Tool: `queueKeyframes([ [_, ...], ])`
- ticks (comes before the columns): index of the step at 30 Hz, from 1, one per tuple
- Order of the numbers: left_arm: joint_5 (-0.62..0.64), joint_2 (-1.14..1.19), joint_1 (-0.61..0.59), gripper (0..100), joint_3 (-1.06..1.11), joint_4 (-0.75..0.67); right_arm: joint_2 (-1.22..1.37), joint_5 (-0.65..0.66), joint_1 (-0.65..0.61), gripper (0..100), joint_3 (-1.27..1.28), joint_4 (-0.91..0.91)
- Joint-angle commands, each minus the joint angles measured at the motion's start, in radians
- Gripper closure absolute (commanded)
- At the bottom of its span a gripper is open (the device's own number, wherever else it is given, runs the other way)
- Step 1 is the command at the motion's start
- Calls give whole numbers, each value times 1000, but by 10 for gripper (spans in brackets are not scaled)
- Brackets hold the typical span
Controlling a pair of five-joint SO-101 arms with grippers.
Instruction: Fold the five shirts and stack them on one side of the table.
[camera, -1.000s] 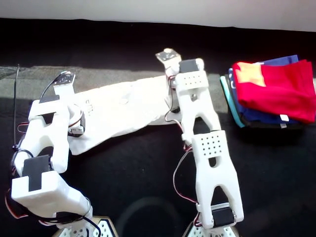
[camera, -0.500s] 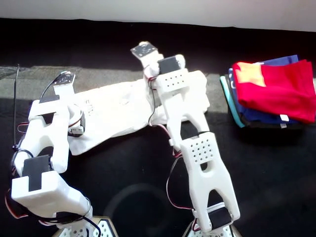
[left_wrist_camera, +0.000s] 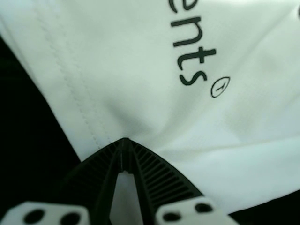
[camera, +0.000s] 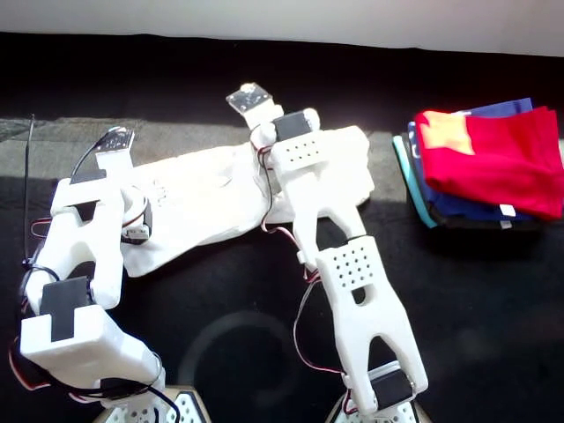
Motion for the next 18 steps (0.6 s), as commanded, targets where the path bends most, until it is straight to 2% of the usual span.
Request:
queueKeyframes([
  [1,3,2,-21,991,-8,-21,-10,6,-5,988,-70,-2],
  [5,3,1,-21,991,-24,-2,-51,6,-5,988,-243,99],
  [10,5,1,-21,991,-193,213,-130,6,15,988,-414,137],
  [14,5,1,-27,990,-394,413,-242,6,22,982,-369,137],
  [18,5,8,-59,970,-565,574,-404,6,30,981,-216,139],
])
